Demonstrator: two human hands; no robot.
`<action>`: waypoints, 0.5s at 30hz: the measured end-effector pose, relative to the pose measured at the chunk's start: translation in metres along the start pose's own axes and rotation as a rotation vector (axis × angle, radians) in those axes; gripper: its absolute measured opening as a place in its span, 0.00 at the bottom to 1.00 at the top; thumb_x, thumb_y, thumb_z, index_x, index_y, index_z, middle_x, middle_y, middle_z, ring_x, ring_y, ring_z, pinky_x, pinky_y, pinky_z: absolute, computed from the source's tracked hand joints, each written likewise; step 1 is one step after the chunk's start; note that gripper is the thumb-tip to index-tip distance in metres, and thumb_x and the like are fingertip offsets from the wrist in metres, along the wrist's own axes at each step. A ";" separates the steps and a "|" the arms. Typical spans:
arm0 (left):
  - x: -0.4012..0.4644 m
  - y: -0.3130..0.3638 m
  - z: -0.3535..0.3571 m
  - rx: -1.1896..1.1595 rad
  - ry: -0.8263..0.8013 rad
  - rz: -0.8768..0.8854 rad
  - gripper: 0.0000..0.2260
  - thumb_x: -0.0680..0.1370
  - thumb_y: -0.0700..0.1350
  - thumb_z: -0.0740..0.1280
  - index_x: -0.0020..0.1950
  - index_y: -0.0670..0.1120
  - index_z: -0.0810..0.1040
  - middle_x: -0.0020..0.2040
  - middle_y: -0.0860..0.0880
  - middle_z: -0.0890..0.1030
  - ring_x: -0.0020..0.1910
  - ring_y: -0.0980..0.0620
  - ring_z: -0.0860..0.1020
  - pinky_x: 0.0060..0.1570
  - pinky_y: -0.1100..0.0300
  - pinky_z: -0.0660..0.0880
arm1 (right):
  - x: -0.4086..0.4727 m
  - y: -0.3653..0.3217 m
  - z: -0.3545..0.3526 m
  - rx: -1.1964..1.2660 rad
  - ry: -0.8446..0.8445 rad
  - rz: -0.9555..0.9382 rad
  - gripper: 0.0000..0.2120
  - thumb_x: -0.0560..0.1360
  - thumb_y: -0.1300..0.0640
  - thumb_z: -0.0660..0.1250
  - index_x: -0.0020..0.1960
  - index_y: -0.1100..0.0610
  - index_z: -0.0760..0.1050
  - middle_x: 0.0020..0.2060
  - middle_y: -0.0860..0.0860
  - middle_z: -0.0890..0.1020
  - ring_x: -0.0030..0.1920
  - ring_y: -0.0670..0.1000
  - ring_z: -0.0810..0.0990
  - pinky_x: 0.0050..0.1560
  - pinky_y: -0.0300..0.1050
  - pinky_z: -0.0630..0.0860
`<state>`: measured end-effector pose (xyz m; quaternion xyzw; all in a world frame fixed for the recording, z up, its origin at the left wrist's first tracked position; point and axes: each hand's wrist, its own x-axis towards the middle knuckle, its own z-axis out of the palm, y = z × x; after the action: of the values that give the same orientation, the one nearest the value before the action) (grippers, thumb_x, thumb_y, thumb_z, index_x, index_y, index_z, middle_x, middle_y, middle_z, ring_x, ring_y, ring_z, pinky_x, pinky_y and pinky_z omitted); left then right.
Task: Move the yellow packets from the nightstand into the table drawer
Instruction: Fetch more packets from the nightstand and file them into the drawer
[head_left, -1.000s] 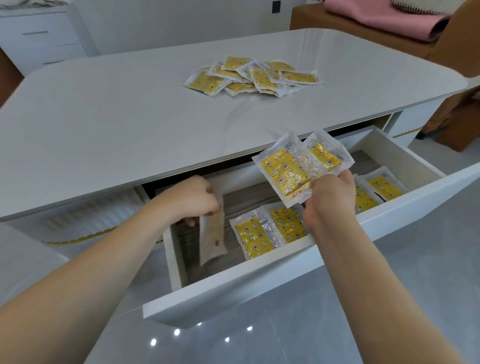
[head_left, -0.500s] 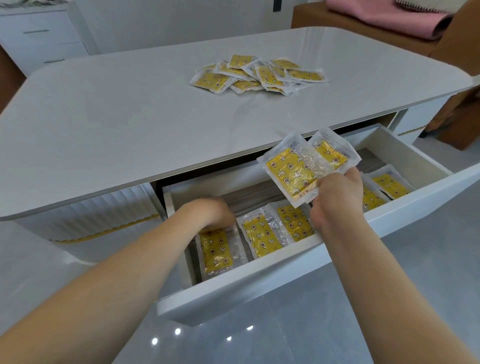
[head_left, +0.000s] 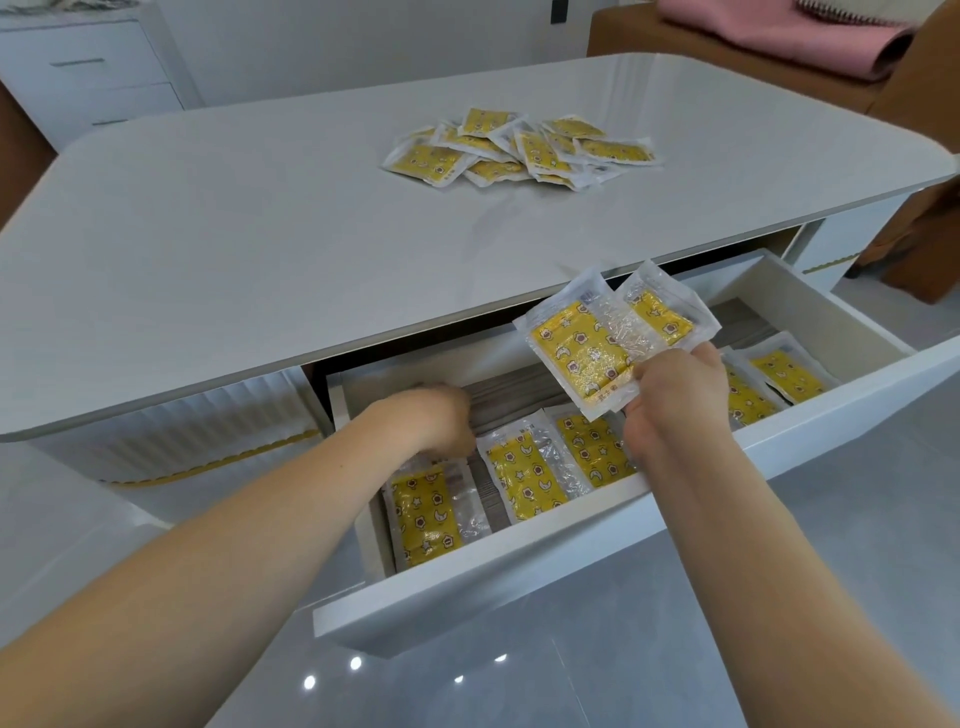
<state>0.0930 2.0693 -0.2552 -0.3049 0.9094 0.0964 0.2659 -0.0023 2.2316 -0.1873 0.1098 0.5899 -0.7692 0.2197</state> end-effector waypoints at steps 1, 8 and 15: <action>0.001 0.005 -0.001 -0.102 0.037 0.031 0.14 0.76 0.50 0.68 0.59 0.45 0.77 0.49 0.48 0.79 0.45 0.49 0.79 0.41 0.58 0.76 | 0.000 -0.001 0.000 -0.002 0.001 0.006 0.19 0.78 0.74 0.53 0.59 0.55 0.70 0.40 0.49 0.76 0.36 0.49 0.78 0.24 0.36 0.75; 0.017 0.016 0.008 -0.025 0.075 0.167 0.41 0.68 0.70 0.69 0.75 0.56 0.58 0.72 0.48 0.62 0.72 0.43 0.59 0.67 0.44 0.65 | 0.000 -0.002 -0.001 0.011 -0.006 0.017 0.22 0.78 0.75 0.53 0.66 0.57 0.70 0.41 0.50 0.77 0.37 0.50 0.79 0.23 0.36 0.75; 0.018 0.016 0.005 -0.024 0.059 0.280 0.30 0.71 0.64 0.71 0.67 0.54 0.67 0.59 0.51 0.77 0.54 0.48 0.75 0.52 0.52 0.74 | 0.001 -0.002 -0.002 0.016 -0.021 0.023 0.18 0.78 0.74 0.52 0.58 0.54 0.69 0.40 0.50 0.76 0.36 0.49 0.78 0.24 0.36 0.75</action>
<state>0.0726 2.0747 -0.2688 -0.1811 0.9492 0.1344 0.2195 -0.0043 2.2333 -0.1867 0.1104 0.5801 -0.7724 0.2337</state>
